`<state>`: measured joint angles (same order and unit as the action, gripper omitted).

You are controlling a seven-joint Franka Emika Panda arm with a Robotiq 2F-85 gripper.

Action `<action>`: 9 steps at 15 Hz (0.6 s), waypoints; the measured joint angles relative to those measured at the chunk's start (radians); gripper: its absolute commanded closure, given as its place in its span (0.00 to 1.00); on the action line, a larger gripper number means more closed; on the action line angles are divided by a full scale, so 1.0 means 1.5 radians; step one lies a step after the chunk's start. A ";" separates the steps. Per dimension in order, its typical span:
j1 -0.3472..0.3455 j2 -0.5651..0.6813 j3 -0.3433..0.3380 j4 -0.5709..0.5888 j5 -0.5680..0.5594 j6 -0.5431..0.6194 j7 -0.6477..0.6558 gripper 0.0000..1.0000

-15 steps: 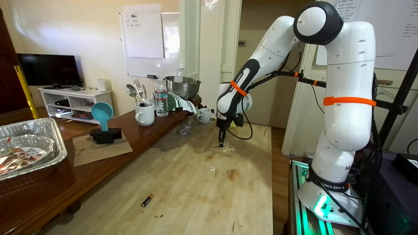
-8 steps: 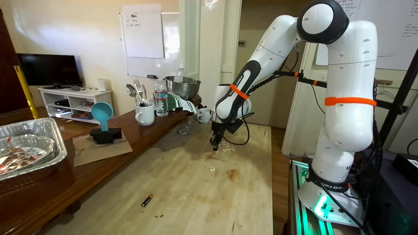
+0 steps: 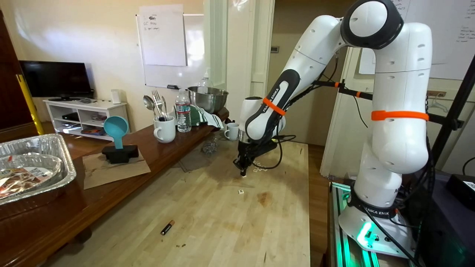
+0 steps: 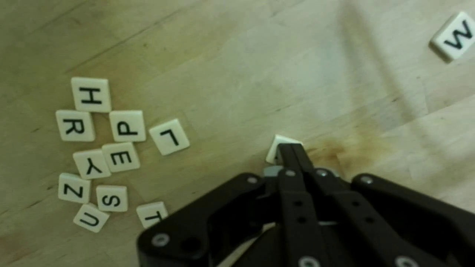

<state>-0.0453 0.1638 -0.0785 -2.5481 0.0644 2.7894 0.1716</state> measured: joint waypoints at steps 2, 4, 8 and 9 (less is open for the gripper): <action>0.004 -0.009 0.014 -0.007 0.011 -0.018 0.001 1.00; 0.006 -0.016 0.027 -0.014 0.014 -0.029 -0.006 1.00; 0.005 -0.025 0.040 -0.016 0.018 -0.034 -0.063 1.00; 0.005 -0.027 0.041 -0.015 0.019 -0.034 -0.084 1.00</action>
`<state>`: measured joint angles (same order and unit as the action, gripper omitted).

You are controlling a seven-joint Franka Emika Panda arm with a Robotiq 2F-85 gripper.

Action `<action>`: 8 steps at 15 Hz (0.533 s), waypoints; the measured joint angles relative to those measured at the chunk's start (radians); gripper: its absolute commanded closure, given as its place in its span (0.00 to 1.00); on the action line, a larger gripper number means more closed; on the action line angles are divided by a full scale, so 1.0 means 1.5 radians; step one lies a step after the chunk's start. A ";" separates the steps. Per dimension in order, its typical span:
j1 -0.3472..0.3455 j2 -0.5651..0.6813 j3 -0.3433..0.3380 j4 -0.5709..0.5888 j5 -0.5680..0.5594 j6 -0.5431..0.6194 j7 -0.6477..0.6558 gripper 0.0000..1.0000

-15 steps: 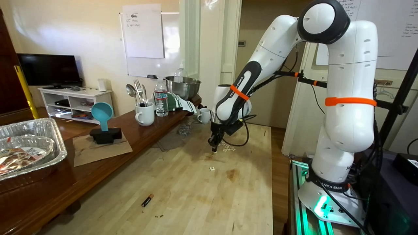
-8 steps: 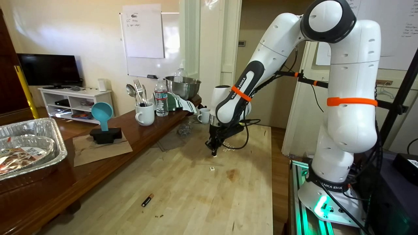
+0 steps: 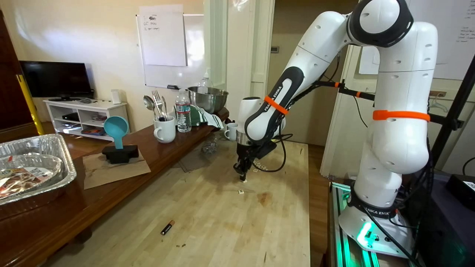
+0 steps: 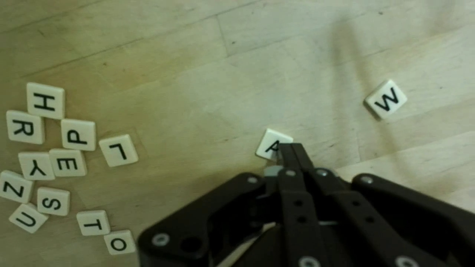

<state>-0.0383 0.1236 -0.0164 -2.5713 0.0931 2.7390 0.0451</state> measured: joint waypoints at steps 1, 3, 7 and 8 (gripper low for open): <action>-0.001 -0.002 0.002 0.000 0.002 0.000 -0.026 1.00; -0.001 -0.005 0.002 0.000 0.003 0.000 -0.077 1.00; -0.007 -0.006 0.002 0.002 -0.004 -0.010 -0.207 1.00; -0.009 -0.006 0.002 0.003 -0.012 -0.016 -0.237 1.00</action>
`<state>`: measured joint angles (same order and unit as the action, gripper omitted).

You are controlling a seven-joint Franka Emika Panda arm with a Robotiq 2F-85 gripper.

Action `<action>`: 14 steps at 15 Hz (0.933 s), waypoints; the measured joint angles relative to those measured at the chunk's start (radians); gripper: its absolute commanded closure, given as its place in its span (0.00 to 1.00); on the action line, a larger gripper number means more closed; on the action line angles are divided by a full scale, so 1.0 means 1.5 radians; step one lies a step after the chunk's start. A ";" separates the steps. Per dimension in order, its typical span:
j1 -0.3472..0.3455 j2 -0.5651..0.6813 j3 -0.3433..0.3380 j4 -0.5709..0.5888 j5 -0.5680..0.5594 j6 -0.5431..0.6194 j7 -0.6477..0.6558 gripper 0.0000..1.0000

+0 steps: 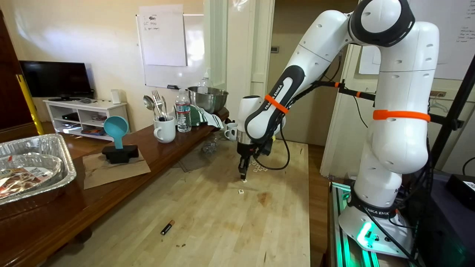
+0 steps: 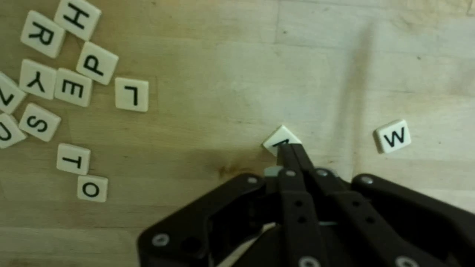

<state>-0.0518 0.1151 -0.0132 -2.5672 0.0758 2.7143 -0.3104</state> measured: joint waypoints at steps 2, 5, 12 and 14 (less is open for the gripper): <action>-0.004 0.000 0.000 0.001 -0.016 -0.012 -0.057 1.00; -0.009 0.000 0.000 0.001 -0.042 -0.021 -0.139 1.00; -0.012 0.001 0.003 0.002 -0.051 -0.021 -0.323 1.00; -0.013 0.003 0.003 0.002 -0.051 -0.021 -0.359 1.00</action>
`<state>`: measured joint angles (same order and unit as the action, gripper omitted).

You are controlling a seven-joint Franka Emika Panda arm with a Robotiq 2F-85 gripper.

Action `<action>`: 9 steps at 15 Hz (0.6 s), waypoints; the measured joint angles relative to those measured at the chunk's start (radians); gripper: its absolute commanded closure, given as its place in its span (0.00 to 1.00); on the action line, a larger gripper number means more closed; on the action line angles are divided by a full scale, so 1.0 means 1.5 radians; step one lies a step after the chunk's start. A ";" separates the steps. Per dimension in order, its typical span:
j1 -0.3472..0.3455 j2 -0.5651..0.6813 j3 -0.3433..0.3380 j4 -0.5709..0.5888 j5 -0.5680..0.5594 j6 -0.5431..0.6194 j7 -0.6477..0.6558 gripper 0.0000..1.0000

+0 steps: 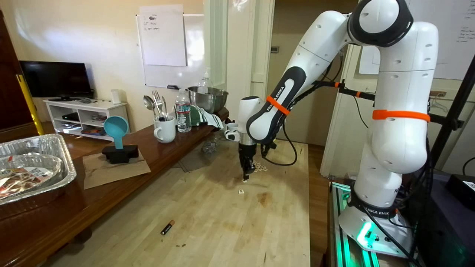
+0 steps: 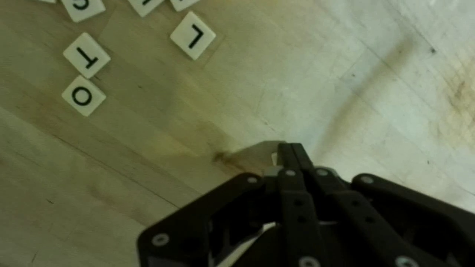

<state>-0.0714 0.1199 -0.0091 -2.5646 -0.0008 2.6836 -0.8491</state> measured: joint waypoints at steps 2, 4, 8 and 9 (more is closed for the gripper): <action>-0.001 0.002 0.000 0.000 0.000 0.002 -0.028 1.00; -0.001 0.004 0.000 0.000 -0.001 0.006 -0.046 1.00; -0.001 0.011 0.000 0.001 -0.016 0.016 -0.049 1.00; -0.001 0.011 0.000 0.001 -0.019 0.016 -0.049 1.00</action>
<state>-0.0733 0.1360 -0.0094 -2.5635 -0.0289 2.7069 -0.9220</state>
